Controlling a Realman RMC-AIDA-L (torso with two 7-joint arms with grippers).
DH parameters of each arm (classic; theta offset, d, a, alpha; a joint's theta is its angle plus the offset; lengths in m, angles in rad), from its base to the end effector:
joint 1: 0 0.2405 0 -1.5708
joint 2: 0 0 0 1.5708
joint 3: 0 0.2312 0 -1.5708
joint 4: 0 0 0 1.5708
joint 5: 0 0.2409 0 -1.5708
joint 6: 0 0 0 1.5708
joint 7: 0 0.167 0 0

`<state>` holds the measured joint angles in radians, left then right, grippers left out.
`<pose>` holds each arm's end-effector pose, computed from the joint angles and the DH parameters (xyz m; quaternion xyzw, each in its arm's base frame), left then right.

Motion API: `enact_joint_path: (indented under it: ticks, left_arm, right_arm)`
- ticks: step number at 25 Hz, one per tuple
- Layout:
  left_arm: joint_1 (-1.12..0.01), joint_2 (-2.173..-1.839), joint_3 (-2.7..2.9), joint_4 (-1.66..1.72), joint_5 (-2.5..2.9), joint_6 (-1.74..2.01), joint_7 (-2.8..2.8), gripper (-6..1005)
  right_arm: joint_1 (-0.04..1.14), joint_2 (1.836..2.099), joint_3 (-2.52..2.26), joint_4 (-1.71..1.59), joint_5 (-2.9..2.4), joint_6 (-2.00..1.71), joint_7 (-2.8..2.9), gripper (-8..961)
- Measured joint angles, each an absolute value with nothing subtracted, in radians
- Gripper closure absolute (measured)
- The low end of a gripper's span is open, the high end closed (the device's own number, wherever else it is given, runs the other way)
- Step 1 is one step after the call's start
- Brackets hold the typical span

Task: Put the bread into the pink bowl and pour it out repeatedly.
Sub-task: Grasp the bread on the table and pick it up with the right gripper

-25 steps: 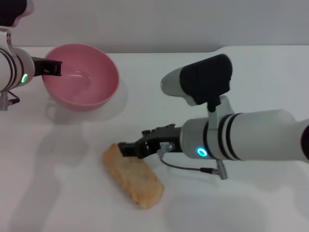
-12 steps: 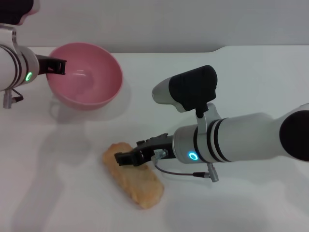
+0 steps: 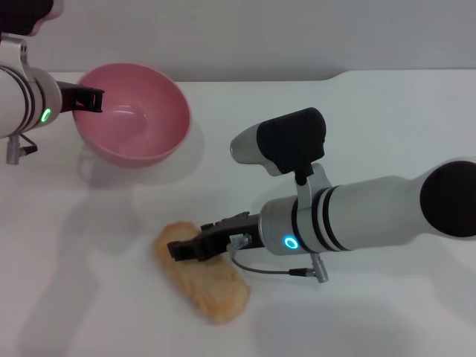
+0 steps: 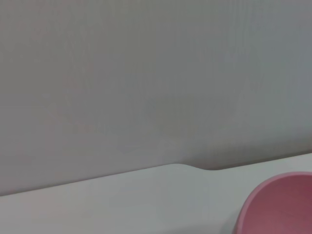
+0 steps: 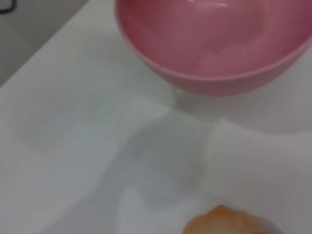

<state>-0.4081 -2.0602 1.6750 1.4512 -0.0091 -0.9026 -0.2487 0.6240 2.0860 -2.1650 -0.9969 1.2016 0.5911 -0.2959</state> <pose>-0.1821 0.4321 0.0203 -0.7517 -0.4032 0.0258 0.5213 0.1156 0.3302 -0.1978 -0.9018 0.4124 0.0449 0.1212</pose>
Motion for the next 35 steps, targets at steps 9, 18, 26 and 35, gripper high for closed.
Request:
enact_joint_path:
  ticks: [9, 18, 26, 35]
  left_arm:
    - [-0.409, -2.062, 1.677, 1.451, -0.009, -0.901, -0.248, 950]
    - [-0.408, -2.061, 1.677, 1.451, -0.009, -0.9, -0.248, 950]
    - [-0.402, -2.06, 1.678, 1.454, -0.009, -0.9, -0.248, 950]
    - [-0.4, -2.061, 1.687, 1.444, -0.018, -0.891, -0.236, 950]
  right_arm:
    - [0.643, 2.087, -2.171, -0.956, 1.212, 0.596, -0.304, 350]
    - [0.673, 2.088, -2.189, -0.892, 1.211, 0.582, -0.352, 405]
    - [0.624, 2.079, -2.184, -0.992, 1.206, 0.591, -0.363, 518]
    - [0.54, 2.076, -2.087, -1.199, 1.076, 0.684, -0.352, 598]
